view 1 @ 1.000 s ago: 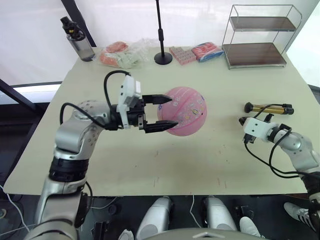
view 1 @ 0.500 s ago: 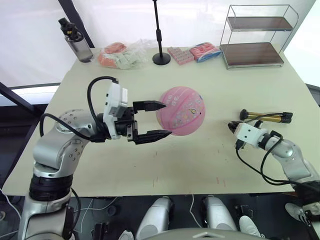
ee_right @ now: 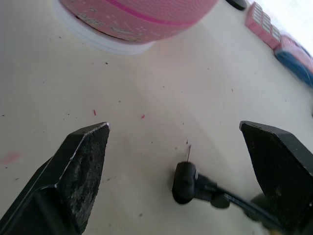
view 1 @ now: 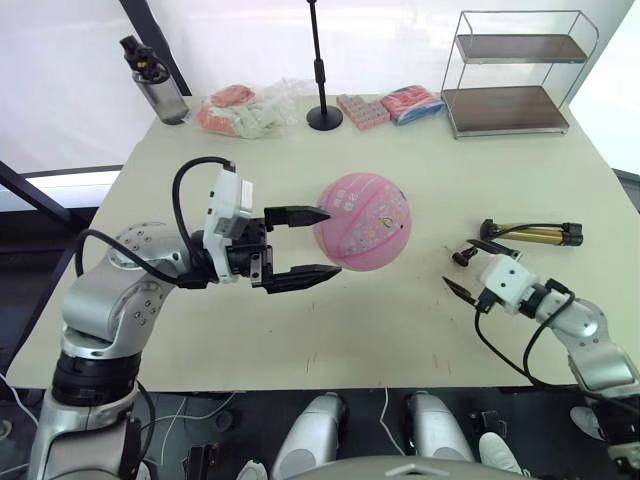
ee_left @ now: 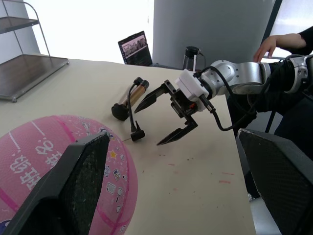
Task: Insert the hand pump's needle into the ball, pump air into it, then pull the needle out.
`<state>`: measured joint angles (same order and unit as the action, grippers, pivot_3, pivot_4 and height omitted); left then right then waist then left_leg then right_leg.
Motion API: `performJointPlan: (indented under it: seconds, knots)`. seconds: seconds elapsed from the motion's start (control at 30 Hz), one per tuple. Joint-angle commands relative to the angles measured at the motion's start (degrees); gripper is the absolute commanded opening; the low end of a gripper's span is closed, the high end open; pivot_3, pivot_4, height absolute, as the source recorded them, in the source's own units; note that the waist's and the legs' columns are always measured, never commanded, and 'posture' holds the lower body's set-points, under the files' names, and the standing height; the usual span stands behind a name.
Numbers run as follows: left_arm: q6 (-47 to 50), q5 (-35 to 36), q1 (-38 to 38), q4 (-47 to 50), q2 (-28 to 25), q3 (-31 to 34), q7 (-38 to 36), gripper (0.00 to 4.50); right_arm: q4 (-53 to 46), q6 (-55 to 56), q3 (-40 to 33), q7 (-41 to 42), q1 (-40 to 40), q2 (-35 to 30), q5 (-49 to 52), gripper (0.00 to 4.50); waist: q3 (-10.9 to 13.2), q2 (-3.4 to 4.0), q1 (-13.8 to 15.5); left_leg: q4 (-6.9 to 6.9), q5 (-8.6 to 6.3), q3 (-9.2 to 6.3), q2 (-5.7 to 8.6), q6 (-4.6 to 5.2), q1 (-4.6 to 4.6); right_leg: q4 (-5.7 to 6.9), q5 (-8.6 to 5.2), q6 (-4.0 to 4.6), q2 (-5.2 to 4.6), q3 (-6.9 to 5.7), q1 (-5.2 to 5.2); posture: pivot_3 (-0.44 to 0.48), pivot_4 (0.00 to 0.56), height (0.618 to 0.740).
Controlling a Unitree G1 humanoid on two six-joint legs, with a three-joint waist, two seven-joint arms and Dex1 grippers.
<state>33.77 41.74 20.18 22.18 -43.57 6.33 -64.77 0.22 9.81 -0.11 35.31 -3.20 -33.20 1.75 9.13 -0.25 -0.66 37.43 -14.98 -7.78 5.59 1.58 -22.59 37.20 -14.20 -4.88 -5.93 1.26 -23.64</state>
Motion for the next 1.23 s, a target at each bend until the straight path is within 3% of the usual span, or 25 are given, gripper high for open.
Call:
performJointPlan:
  seconds: [0.03,0.27,0.43,0.67,1.0,1.23]
  knots:
    - [-2.8,0.1,-2.5,2.1,1.0,2.7,1.8,4.50,-3.5,0.5,-4.7,0.5,2.8,1.0,6.9,4.45,0.0,0.00,-0.1,0.00,0.00,0.03,0.00,0.00,0.02,0.05,0.00,0.00,0.00,0.04,-0.01,0.000,0.150,0.740]
    - [-9.8,-3.2,-12.3,1.1,3.3,5.9,4.7,4.50,-4.9,-6.1,-10.3,5.1,8.1,1.0,19.0,4.45,0.0,-0.01,0.1,-0.02,-0.01,0.21,-0.02,0.01,0.29,0.33,-0.01,0.03,-0.01,0.27,0.06,0.000,0.150,0.740]
    - [-17.5,-9.7,-19.8,-2.3,6.7,8.1,9.2,4.50,1.4,-2.5,-14.2,10.8,10.0,-1.8,20.1,4.45,0.0,0.02,0.1,-0.02,-0.10,0.27,-0.03,0.19,0.66,0.43,0.07,0.13,0.00,0.31,0.33,0.000,0.150,0.740]
    - [-21.9,-12.3,-29.9,-7.9,8.6,11.0,11.0,4.50,10.1,1.0,-17.1,19.0,9.0,-4.2,22.7,4.45,0.0,-0.04,-0.1,-0.02,-0.14,0.36,-0.23,0.26,0.84,0.42,0.07,0.16,0.15,0.35,0.46,0.000,0.150,0.740]
    - [-29.1,-16.3,-37.0,-16.6,9.3,13.2,11.7,4.50,15.9,1.7,-19.2,27.7,7.8,-5.3,26.1,4.45,0.0,-0.04,0.1,-0.02,-0.14,0.36,-0.27,0.25,0.82,0.37,0.09,0.20,0.15,0.33,0.47,0.000,0.150,0.740]
    - [-34.3,-18.6,-36.4,-21.1,8.7,13.3,11.2,4.50,19.1,2.4,-19.7,30.2,6.8,-6.0,26.0,4.45,0.0,-0.03,0.2,-0.01,-0.14,0.38,-0.28,0.25,0.83,0.38,0.10,0.20,0.13,0.33,0.47,0.000,0.150,0.740]
